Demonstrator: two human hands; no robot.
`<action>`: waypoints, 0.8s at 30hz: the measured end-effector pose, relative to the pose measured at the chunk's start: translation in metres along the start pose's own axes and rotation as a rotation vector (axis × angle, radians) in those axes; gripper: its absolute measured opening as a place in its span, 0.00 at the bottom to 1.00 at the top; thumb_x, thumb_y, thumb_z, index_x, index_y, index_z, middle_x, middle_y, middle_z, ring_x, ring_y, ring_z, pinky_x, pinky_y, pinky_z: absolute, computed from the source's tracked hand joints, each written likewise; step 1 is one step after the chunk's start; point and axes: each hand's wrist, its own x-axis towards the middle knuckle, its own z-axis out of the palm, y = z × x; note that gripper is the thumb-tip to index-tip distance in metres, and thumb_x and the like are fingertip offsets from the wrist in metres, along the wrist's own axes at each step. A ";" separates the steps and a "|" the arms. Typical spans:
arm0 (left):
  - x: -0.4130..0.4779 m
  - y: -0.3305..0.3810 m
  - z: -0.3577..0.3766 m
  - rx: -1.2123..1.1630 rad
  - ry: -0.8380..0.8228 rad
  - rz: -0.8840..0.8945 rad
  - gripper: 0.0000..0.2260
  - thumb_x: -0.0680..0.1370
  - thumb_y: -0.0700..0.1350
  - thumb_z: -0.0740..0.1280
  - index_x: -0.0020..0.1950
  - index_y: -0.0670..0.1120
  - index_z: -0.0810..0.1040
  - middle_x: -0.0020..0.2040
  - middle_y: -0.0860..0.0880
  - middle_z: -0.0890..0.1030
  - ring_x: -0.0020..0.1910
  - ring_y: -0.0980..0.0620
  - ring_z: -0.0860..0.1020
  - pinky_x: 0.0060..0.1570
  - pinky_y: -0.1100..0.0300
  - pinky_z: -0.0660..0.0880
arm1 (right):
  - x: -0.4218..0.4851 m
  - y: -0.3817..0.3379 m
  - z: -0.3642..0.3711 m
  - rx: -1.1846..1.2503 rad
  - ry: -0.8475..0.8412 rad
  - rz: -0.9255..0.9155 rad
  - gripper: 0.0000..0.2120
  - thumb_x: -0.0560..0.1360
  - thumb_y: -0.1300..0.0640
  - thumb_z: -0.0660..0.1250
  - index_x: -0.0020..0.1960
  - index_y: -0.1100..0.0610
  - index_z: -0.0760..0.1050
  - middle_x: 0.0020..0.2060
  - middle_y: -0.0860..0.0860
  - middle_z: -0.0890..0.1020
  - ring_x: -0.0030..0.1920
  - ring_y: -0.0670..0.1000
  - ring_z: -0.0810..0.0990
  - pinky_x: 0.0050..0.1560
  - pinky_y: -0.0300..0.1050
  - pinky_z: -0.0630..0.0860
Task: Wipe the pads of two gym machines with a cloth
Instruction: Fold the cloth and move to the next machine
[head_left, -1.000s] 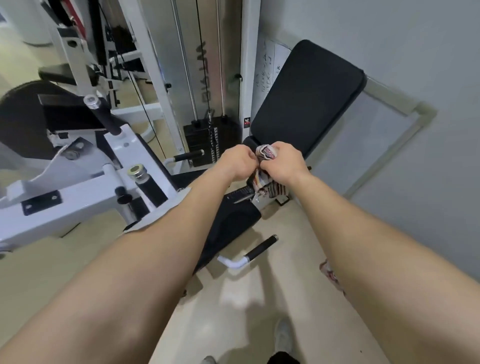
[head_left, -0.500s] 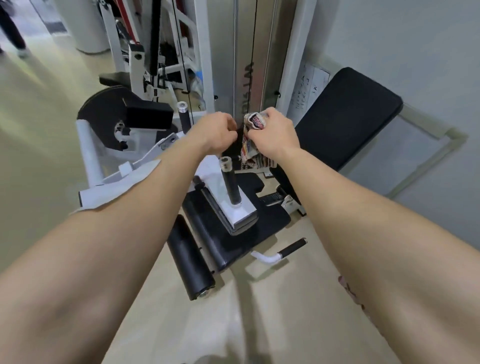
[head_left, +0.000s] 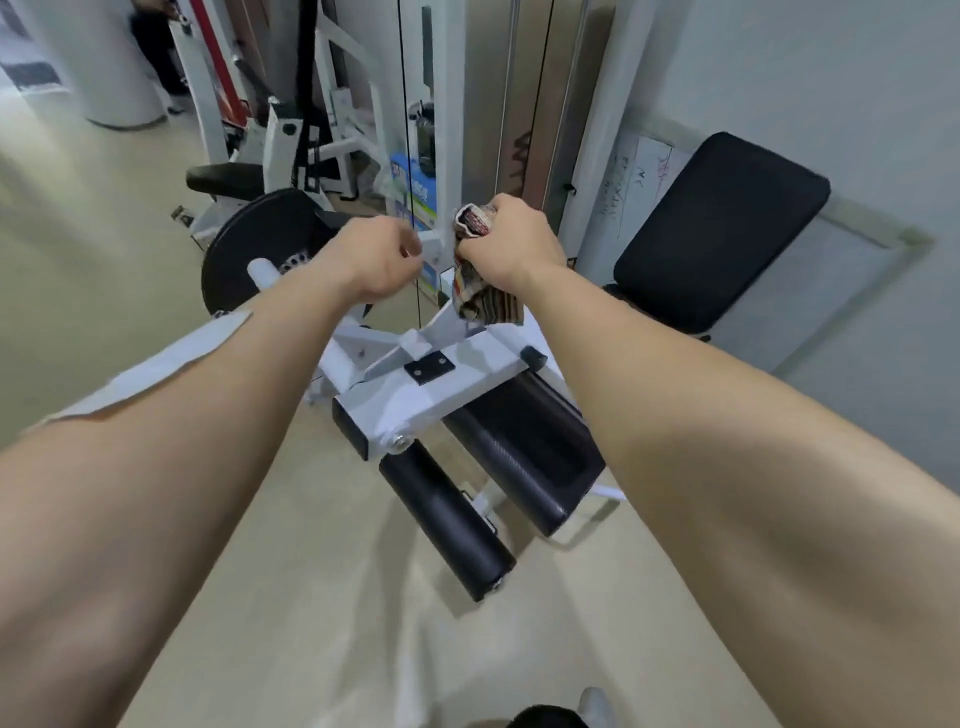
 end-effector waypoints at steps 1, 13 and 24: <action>-0.003 -0.016 -0.005 0.000 -0.007 0.010 0.15 0.79 0.46 0.65 0.64 0.45 0.79 0.63 0.44 0.81 0.62 0.43 0.78 0.63 0.53 0.73 | -0.002 -0.015 0.011 -0.005 0.008 0.011 0.14 0.70 0.50 0.67 0.54 0.51 0.73 0.50 0.52 0.81 0.49 0.57 0.80 0.46 0.49 0.77; 0.053 -0.193 -0.056 -0.052 -0.024 0.059 0.14 0.79 0.46 0.66 0.63 0.45 0.80 0.62 0.43 0.81 0.61 0.42 0.78 0.62 0.51 0.74 | 0.054 -0.156 0.147 -0.202 -0.021 0.008 0.16 0.74 0.58 0.62 0.62 0.53 0.71 0.53 0.53 0.78 0.51 0.57 0.78 0.46 0.51 0.76; 0.184 -0.383 -0.096 -0.036 -0.089 0.095 0.13 0.79 0.43 0.66 0.61 0.42 0.81 0.61 0.42 0.81 0.61 0.40 0.77 0.61 0.51 0.74 | 0.213 -0.279 0.291 -0.154 -0.014 0.083 0.16 0.74 0.53 0.65 0.61 0.54 0.72 0.54 0.54 0.79 0.54 0.58 0.79 0.45 0.49 0.73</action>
